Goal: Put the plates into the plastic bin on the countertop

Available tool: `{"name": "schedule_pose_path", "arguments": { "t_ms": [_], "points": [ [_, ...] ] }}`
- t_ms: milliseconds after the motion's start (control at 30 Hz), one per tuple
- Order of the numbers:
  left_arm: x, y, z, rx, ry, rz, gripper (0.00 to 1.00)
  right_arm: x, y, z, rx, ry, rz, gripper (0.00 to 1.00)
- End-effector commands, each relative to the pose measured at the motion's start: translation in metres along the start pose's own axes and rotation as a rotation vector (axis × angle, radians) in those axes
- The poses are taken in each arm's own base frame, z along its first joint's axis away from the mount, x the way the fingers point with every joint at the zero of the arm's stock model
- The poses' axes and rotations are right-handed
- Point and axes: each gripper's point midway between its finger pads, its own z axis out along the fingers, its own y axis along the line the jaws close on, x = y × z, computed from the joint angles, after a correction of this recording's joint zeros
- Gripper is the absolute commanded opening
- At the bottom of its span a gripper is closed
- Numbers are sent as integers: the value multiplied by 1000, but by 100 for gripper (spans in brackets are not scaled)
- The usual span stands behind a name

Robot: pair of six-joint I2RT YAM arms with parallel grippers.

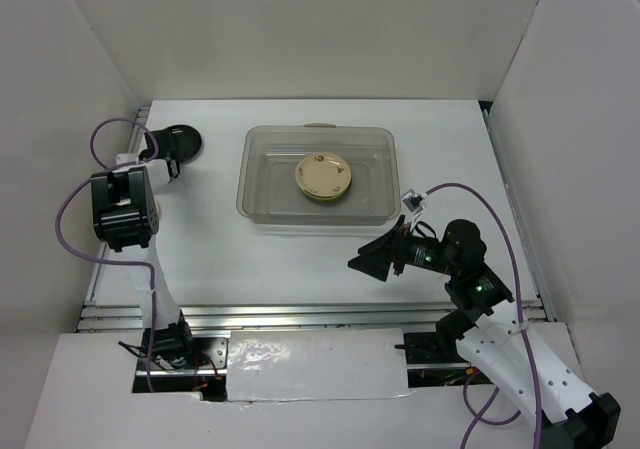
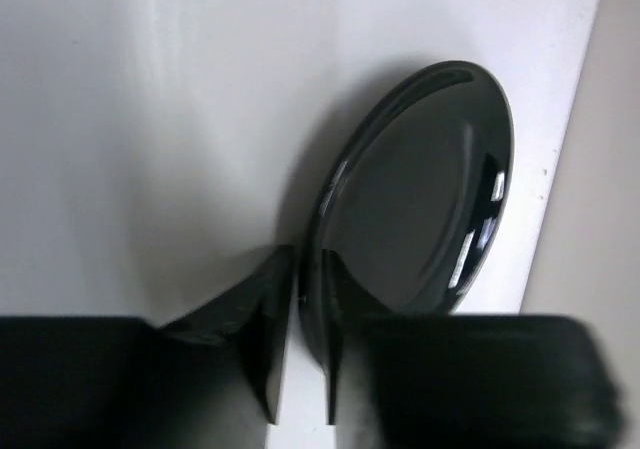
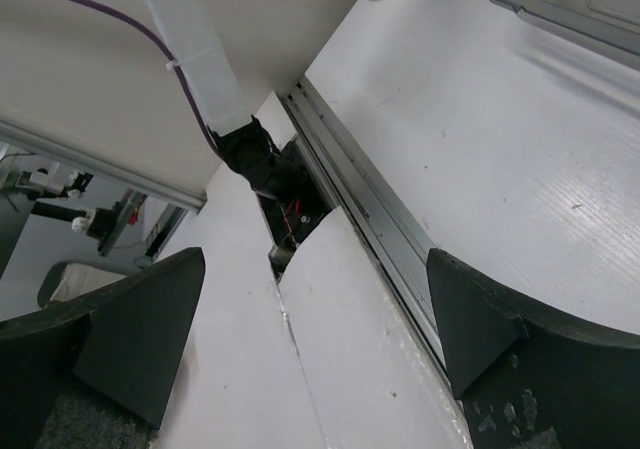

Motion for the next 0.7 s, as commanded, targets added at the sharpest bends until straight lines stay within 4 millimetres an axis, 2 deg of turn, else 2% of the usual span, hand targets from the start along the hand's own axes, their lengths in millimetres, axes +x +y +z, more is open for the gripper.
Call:
{"name": "schedule_pose_path", "arguments": {
  "t_ms": [0,33,67,133,233,267,300,333,367,400,433,467,533,567,600,633,667],
  "points": [
    [11,48,13,-139,34,75,25,-11,12,-1,-14,-21,-50,100],
    [10,50,13,-142,34,72,20,-12,13,-2,-14,-22,-51,100],
    [9,49,13,-143,35,66,9,-12,12,-2,-11,-22,-53,100],
    [8,45,11,-140,46,65,0,-12,12,-2,-8,-22,-53,100],
    [1,28,1,-109,49,78,0,-13,10,-2,4,-26,-53,100],
    [-5,10,-11,-60,44,69,0,-13,9,-2,7,-26,-52,100],
    [-10,0,-18,-24,41,60,0,-13,8,-2,11,-28,-56,100],
    [-10,0,-25,0,54,55,0,-14,7,-2,18,-32,-55,100],
    [-21,-26,-45,83,47,23,0,-14,6,-2,26,-34,-53,100],
    [-25,-36,-57,130,50,8,0,-15,6,-2,30,-37,-58,100],
    [-20,-32,-67,159,84,21,0,-16,3,-2,42,-43,-58,100],
    [-31,-59,-92,257,78,3,0,-16,3,-2,49,-43,-60,100],
    [-31,-61,-111,299,104,23,0,-18,1,-3,66,-48,-60,100],
    [-35,-78,-137,372,124,32,0,-20,0,-4,79,-59,-63,100],
    [-35,-81,-148,391,140,48,0,-22,-2,-5,92,-68,-63,100],
    [-34,-89,-168,436,150,94,0,-25,-2,-6,102,-78,-67,100],
    [-18,-95,-183,476,205,149,0,-29,-2,-8,122,-91,-65,100]
  ]
}}
